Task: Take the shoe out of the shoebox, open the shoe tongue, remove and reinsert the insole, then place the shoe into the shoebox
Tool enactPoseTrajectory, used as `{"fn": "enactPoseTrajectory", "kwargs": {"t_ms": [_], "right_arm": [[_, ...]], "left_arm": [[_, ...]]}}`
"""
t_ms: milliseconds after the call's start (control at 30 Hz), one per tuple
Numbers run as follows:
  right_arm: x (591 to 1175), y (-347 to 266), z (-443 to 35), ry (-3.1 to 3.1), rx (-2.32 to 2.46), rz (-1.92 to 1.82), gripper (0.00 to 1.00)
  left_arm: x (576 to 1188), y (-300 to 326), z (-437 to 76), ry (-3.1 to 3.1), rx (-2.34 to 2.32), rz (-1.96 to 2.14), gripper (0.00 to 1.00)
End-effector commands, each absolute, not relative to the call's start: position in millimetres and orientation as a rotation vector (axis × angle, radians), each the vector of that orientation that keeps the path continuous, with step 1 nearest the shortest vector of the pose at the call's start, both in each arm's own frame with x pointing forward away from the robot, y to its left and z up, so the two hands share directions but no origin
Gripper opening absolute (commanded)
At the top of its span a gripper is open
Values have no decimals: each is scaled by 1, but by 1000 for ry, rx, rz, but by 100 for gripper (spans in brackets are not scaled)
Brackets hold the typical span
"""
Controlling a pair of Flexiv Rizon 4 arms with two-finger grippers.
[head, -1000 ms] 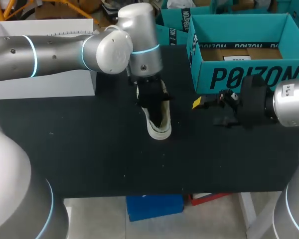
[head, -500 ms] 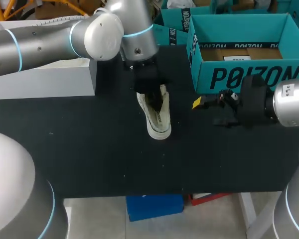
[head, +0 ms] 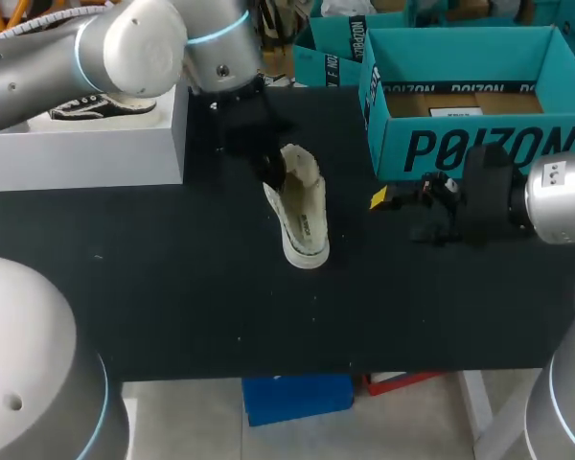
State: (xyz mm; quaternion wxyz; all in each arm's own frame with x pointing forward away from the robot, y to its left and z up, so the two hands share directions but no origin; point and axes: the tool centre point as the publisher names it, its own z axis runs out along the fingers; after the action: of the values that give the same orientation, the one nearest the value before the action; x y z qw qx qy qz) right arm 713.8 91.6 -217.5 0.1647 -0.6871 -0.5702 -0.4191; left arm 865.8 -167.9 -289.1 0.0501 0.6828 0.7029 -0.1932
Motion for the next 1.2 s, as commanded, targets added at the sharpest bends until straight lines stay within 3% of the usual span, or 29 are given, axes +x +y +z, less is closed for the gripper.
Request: {"fn": "enactPoseTrajectory", "kwargs": {"t_ms": [33, 433, 733, 833, 1200], "right_arm": [[714, 92, -217, -1625, -1960, -1194, 100], [714, 92, -217, -1625, -1960, -1194, 100], [714, 92, -217, -1625, -1960, -1194, 100], [714, 92, -217, -1625, -1960, -1194, 100], [714, 92, -217, -1625, -1960, -1194, 100]], "left_arm": [[861, -150, -284, 2110, 1965, -608, 1], [867, -135, -283, 2126, 1843, -655, 5], [880, -128, -284, 2160, 1677, -726, 0], [883, -128, -285, 2178, 1489, -976, 0], [896, -117, -286, 2197, 1333, -921, 0]]}}
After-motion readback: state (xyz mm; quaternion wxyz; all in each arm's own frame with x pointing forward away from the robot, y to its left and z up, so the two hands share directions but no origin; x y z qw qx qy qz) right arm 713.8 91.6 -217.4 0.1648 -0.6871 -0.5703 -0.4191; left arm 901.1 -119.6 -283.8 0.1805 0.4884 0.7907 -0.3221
